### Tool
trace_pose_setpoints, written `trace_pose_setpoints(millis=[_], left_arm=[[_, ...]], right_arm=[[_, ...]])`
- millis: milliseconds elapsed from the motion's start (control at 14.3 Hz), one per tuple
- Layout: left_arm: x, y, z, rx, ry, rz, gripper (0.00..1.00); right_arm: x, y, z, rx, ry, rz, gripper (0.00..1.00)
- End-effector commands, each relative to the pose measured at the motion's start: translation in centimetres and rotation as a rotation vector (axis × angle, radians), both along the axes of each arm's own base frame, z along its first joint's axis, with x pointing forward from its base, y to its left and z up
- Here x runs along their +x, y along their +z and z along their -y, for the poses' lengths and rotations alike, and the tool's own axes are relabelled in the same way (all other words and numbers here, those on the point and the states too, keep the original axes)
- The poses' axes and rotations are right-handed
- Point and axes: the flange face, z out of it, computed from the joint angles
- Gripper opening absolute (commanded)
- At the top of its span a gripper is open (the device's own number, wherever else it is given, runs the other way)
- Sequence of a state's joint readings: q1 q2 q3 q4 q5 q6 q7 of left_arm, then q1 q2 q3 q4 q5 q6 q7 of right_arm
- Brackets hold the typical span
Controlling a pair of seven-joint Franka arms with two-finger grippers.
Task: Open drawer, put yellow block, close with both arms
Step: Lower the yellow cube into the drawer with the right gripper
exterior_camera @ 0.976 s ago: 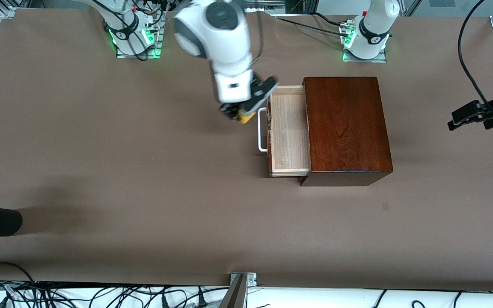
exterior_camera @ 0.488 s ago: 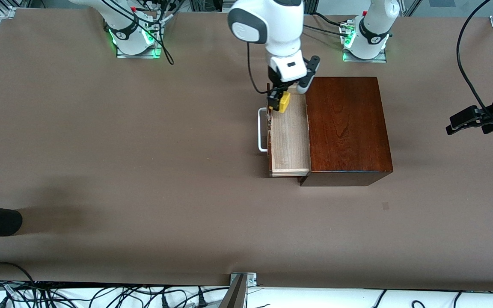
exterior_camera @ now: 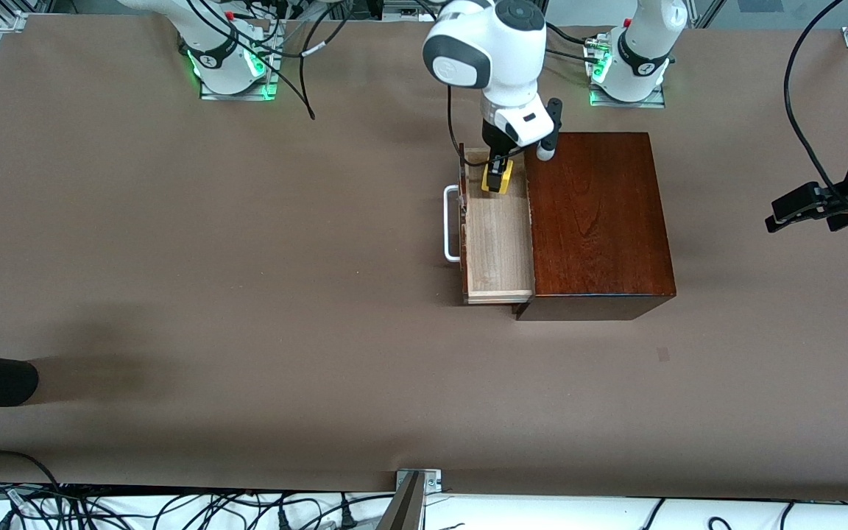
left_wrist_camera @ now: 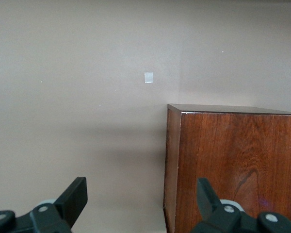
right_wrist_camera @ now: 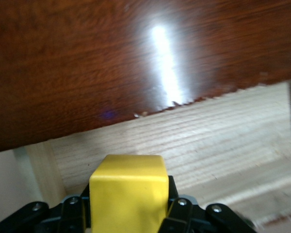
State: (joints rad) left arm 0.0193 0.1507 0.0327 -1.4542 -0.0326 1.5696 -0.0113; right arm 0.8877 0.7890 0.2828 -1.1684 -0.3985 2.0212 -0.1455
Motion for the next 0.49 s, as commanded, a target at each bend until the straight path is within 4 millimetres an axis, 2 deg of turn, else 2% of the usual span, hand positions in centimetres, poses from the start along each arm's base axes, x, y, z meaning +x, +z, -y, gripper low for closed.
trace_pose_setpoints(millis=[0,139,209,418], left_arm=[[0.4,0.7,0.3,-0.024,-0.012,0.003,1.0],[0.6,0.5,2.8,-0.049,-0.049,0.004,1.0],[0.7,0.3,3.3,-0.055,-0.049,0.0,1.0],[0.9,0.5,2.7,-0.049,-0.045,0.017,1.0]], right_arm=[[1.4,-1.3,0.0,-0.031,0.095,0.011,0.0],[3.0,-1.7,1.0,-0.042,0.133,-0.004,0.0],[3.2,-1.7,1.2,-0.041,0.138,-0.007,0.0],[3.3,-2.6,1.3,-0.05,0.152,-0.02,0.0]])
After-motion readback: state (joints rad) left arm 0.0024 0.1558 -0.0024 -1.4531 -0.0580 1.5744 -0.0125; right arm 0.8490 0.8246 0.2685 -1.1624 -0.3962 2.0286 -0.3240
